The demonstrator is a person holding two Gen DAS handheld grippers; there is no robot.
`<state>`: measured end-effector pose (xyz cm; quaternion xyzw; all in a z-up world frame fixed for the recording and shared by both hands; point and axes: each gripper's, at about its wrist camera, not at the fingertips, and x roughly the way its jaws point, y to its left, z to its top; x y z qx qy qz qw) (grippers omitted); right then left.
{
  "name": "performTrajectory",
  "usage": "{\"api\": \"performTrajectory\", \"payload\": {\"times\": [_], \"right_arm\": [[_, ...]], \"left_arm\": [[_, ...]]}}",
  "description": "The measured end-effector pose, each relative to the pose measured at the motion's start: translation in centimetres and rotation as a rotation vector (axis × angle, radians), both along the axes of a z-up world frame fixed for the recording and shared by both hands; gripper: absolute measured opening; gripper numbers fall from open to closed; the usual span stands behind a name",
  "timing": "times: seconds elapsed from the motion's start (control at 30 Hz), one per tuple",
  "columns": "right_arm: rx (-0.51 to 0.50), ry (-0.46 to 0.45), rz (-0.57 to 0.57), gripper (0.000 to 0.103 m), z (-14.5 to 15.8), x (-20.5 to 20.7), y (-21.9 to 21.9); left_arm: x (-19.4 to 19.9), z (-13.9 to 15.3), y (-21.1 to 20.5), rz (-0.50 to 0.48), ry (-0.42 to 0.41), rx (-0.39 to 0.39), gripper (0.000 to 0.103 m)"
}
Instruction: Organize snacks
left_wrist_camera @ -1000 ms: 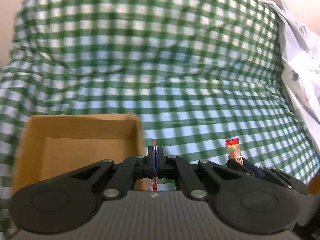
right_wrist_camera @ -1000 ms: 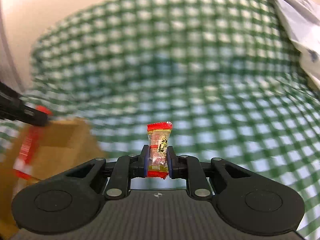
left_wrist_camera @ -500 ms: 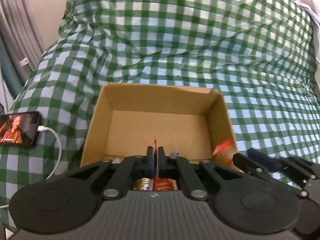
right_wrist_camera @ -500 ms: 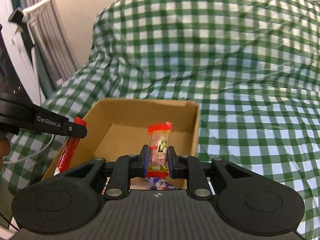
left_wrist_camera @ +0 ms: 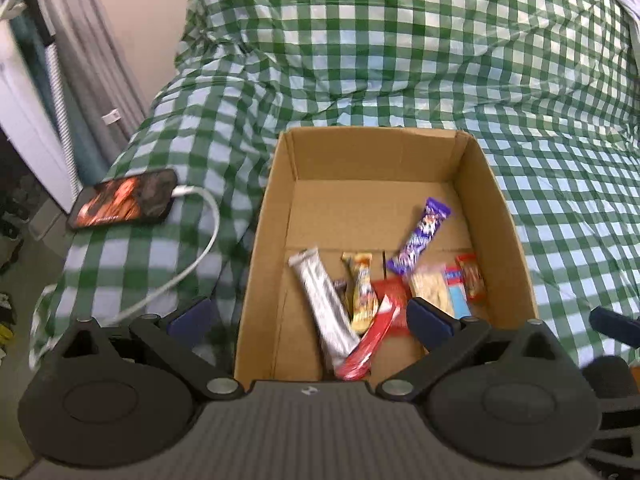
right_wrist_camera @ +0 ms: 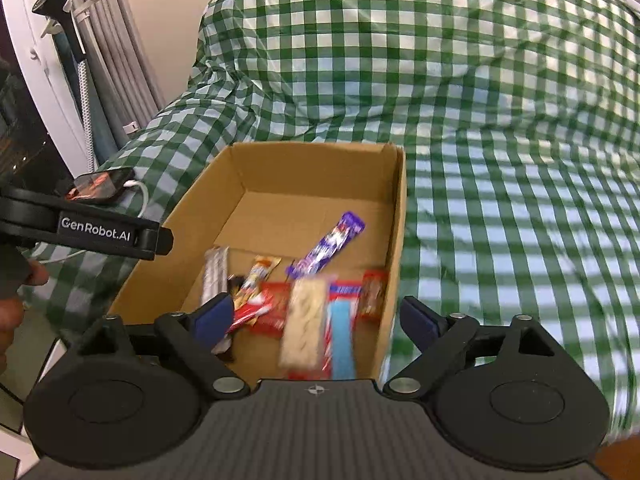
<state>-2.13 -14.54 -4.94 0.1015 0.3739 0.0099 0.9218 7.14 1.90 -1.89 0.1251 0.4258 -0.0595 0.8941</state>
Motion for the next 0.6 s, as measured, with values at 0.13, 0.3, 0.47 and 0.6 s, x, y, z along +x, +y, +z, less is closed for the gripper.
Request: {"api": "performTrajectory", "payload": {"times": [0.13,0.3,0.47,0.6], "right_arm": [[-0.009,-0.016,0.008,0.092,0.6,-2.9,2.0],[-0.036,-0.043,0.031,0.093,1.5,-5.5,4.0],[-0.067,-0.067,0.039,0.095,2.2,-7.8,4.7],[-0.077,-0.072,0.032,0.097,2.5,-8.9,4.9]], "left_arm": [[-3.5,0.4,1.8,0.014,-0.006,-0.036,0.103],[-6.7,0.8,2.9,0.015,-0.012,-0.051,0.103],[-8.6,1.1,3.4,0.013,-0.022,-0.065,0.103],[-9.9,1.1,3.5,0.011,-0.023,-0.067,0.103]]}}
